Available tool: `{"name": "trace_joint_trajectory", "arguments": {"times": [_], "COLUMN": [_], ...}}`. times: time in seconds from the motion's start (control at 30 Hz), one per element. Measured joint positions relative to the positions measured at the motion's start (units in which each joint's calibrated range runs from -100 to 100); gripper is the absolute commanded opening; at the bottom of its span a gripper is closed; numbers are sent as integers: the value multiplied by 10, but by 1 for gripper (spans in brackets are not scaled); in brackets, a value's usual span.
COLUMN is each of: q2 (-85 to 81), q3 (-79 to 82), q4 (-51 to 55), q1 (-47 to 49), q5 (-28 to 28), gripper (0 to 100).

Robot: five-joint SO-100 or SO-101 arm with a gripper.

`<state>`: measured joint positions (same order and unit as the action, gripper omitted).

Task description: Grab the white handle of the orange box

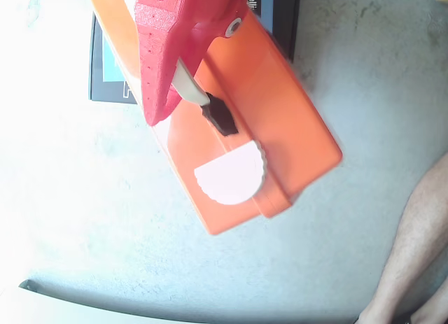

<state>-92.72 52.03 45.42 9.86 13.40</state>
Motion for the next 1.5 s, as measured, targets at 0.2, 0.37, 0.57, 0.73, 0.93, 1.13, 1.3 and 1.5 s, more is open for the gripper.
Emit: {"name": "trace_joint_trajectory", "arguments": {"times": [0.2, 0.37, 0.57, 0.73, 0.93, 1.13, 1.3, 1.5], "q2": [-73, -73, -73, -73, -73, -73, -73, -73], "q3": [156, 245, 331, 339, 339, 339, 339, 339], "q4": [0, 0, 1, 1, 1, 1, 1, 1], "q1": [-7, -7, -15, -20, -19, -19, -10, -14], "q5": [4, 6, 5, 10, 6, 6, 6, 6], "gripper": [1, 1, 1, 1, 1, 1, 1, 1]}}
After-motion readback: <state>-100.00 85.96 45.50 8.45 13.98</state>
